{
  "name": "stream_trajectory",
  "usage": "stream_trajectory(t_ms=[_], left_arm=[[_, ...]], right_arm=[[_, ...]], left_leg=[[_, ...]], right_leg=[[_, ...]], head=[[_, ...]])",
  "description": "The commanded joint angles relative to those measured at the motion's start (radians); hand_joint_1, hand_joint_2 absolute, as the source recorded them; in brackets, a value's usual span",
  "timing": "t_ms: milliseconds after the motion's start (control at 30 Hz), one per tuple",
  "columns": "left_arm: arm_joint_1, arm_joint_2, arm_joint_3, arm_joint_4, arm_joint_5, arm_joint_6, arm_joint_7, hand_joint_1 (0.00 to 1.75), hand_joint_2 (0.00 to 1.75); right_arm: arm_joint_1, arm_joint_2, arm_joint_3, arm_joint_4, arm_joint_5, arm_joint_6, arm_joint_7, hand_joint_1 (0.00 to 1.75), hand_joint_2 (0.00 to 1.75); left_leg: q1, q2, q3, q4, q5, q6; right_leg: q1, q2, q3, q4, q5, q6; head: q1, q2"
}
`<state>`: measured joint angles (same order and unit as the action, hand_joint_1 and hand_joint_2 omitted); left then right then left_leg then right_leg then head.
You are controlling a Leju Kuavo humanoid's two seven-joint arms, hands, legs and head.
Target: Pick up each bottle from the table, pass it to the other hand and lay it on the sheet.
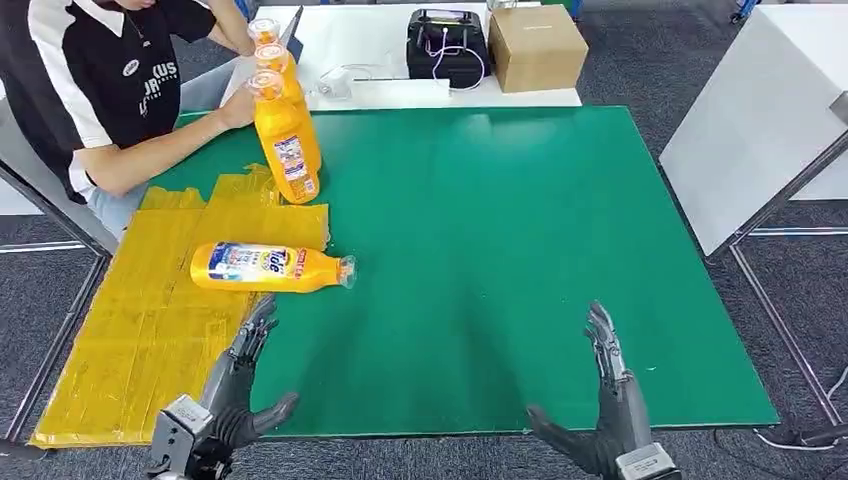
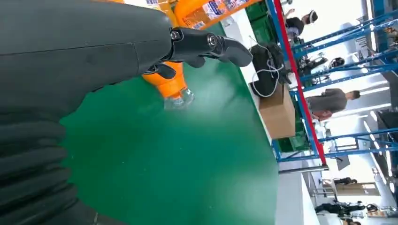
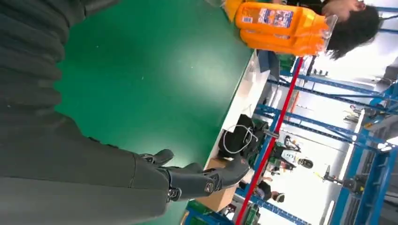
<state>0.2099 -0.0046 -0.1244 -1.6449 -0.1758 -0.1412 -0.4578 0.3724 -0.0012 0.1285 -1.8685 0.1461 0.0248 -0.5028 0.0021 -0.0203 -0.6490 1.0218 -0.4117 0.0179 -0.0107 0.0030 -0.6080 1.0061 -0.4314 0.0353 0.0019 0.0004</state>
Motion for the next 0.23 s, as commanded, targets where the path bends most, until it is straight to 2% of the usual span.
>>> stream_trajectory(t_ms=[33, 133, 200, 233], left_arm=[[-0.012, 0.073, 0.014, 0.043, 0.058, -0.096, 0.003, 0.00, 1.75], [-0.025, 0.052, 0.039, 0.060, 0.076, -0.128, 0.004, 0.00, 1.75], [-0.037, 0.041, 0.032, 0.066, 0.084, -0.144, 0.015, 0.00, 1.75], [-0.039, 0.039, 0.028, 0.068, 0.083, -0.144, 0.018, 0.00, 1.75]], right_arm=[[-0.037, 0.008, -0.140, 0.088, -0.024, 0.057, -0.010, 0.00, 1.75], [-0.040, 0.053, -0.182, 0.083, 0.022, 0.074, -0.041, 0.00, 1.75], [-0.041, 0.070, -0.188, 0.070, 0.047, 0.075, -0.043, 0.00, 1.75], [-0.041, 0.071, -0.187, 0.068, 0.053, 0.073, -0.043, 0.00, 1.75]], left_leg=[[0.000, 0.001, 0.003, -0.001, -0.001, 0.000], [0.002, 0.002, 0.008, -0.002, -0.002, -0.001], [0.000, 0.000, 0.003, -0.001, 0.000, 0.000], [0.001, 0.001, 0.006, -0.002, -0.001, -0.001]], right_leg=[[0.001, 0.000, 0.003, -0.002, 0.000, 0.000], [0.002, 0.000, 0.009, -0.004, -0.001, -0.001], [0.001, -0.001, 0.003, -0.002, 0.000, -0.001], [0.001, -0.001, 0.007, -0.003, -0.001, -0.001]], head=[[0.000, 0.000], [0.000, 0.000], [0.000, 0.000], [0.000, 0.000]])
